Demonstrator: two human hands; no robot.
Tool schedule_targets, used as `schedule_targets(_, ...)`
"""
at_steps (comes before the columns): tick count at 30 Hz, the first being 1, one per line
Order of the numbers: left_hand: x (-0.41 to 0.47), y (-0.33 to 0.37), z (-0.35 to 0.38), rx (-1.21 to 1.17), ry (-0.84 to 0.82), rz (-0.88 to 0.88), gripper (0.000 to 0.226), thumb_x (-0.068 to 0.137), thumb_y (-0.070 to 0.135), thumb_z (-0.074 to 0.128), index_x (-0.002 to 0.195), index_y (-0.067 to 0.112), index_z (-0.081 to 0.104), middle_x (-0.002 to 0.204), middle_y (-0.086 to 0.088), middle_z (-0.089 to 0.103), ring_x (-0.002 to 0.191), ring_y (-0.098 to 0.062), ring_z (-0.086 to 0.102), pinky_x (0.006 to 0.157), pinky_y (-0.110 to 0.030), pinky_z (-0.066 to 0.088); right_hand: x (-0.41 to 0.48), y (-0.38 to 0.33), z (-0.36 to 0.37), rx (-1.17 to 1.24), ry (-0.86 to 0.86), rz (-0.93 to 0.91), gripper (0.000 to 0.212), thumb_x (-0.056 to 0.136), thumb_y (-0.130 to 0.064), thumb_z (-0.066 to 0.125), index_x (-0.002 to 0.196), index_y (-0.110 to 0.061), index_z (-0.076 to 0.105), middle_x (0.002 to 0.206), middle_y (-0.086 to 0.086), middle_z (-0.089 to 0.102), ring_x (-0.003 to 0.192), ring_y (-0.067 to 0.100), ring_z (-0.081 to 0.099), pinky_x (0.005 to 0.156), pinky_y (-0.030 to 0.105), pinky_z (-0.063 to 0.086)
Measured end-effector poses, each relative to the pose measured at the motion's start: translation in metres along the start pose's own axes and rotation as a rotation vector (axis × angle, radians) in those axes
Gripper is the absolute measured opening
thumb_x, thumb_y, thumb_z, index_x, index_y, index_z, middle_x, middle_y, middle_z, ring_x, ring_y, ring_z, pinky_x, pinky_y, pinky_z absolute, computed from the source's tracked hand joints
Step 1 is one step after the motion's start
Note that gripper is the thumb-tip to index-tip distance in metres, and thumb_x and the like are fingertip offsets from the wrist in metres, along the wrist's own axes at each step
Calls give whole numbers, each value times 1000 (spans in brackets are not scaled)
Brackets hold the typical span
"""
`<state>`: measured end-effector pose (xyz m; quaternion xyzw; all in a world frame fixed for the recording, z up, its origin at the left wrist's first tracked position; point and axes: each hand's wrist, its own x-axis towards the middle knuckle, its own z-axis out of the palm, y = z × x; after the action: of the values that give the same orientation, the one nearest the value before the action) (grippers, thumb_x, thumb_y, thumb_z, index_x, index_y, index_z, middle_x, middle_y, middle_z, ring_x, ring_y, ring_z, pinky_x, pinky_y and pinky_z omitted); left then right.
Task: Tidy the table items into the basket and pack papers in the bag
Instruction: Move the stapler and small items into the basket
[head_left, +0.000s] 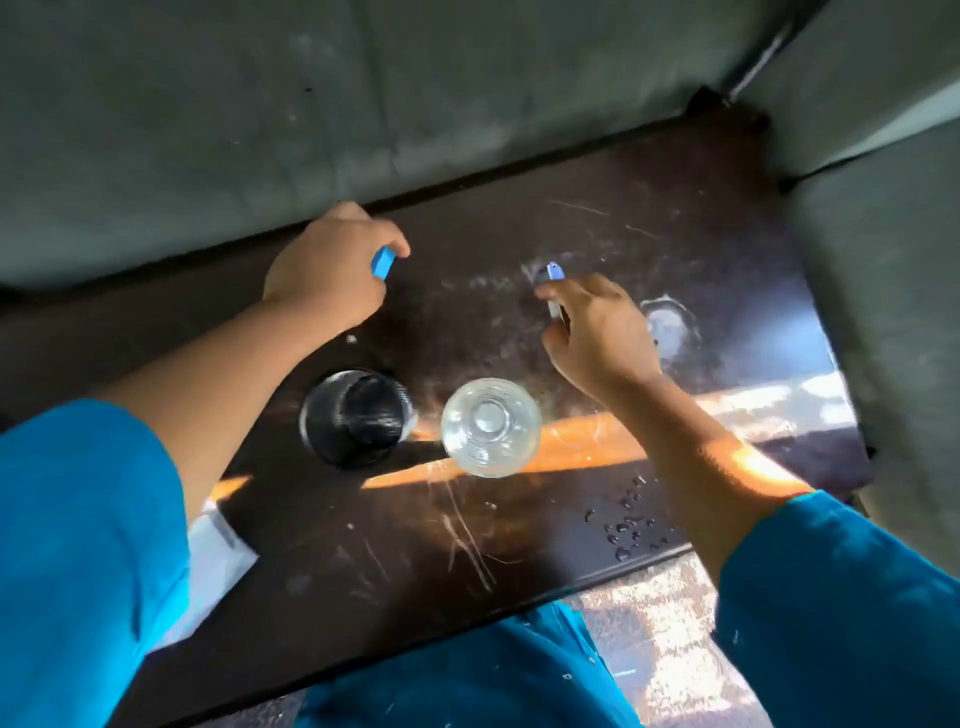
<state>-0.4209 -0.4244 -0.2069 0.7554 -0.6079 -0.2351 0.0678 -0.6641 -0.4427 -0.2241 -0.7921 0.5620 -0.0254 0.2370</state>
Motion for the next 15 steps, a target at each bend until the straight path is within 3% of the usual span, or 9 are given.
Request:
schedule_targets(3,-22,-40,-28,-58,57,-40,46,70,-4,62,106,25,62,112,-8,50,95,-28,54,79,-36,44,18,-59,2,50,44,-103,43,75,-6,53,116,-16,63,116,12,62,105,35,54,89,35,43)
schedule_targets(9,-107,-152,-84,-106,297,-192,46,68,-6,56,108,16,63,107,-14,59,97,-29,54,79,-26,36,32,-206,25,99,-2,-422,43,73,-1,52,113,-13,64,113,15,62,103,37,54,97,34,39)
schedule_targets(15,-216,-244,-132,-170,577,-474,29,70,-2,57,93,9,70,103,-16,68,99,-30,60,85,-21,35,4,-359,68,181,-92,-648,43,76,-2,51,115,-14,62,111,13,62,100,31,57,90,29,41)
